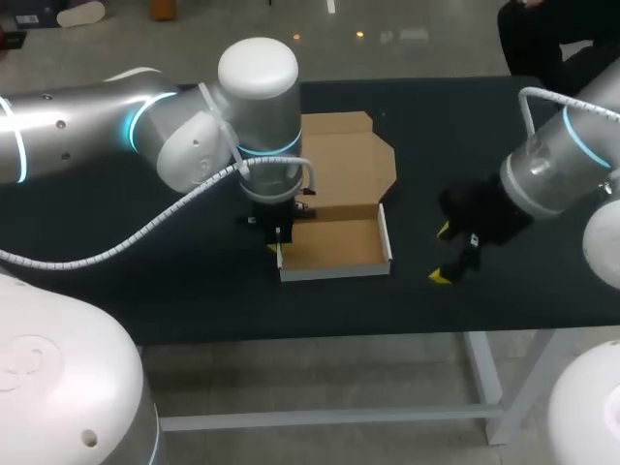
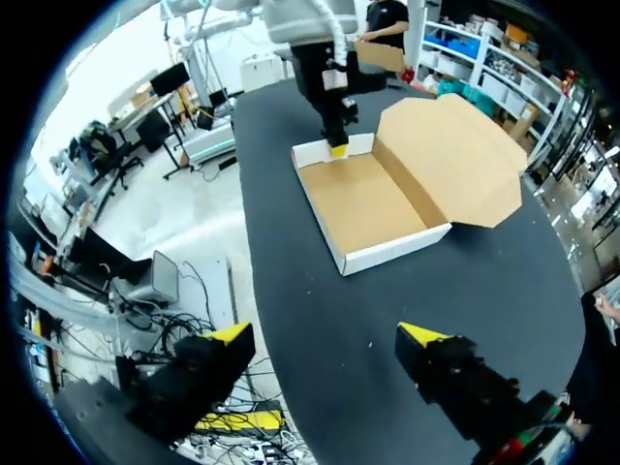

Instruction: Assemble the packaging by folding the flat box into shape, placing the metal phone stand inside, and closing the box properly

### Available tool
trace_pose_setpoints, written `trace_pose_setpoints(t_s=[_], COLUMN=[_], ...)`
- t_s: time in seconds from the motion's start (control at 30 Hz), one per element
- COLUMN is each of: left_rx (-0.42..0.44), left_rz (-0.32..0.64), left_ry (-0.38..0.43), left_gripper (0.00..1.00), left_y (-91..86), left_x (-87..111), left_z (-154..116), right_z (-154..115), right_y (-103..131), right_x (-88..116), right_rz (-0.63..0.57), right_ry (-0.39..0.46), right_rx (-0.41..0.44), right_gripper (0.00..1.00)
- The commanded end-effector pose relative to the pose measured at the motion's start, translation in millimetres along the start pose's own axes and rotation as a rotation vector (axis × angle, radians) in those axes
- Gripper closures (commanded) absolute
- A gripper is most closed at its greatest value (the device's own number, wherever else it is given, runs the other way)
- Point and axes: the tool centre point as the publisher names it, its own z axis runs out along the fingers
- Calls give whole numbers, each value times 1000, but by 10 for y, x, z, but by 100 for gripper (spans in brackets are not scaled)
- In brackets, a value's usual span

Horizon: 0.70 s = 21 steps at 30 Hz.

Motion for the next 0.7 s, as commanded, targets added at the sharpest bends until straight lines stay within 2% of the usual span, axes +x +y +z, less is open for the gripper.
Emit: trace_pose_setpoints(t_s=[0.03, 0.33, 0.7], left_rx=[1, 3, 25], left_rz=[6, 19, 11], left_ry=[-19, -34, -68], left_gripper=[100, 100, 100], left_y=[-17, -42, -83], left_x=[21, 33, 39], left_z=[21, 31, 43], right_z=[-214, -254, -246], right_y=[-175, -251, -278], right_x=[40, 108, 87], right_rz=[-21, -28, 99], right_ry=[65, 55, 34], right_rx=[-104, -88, -100], right_gripper=[0, 0, 0])
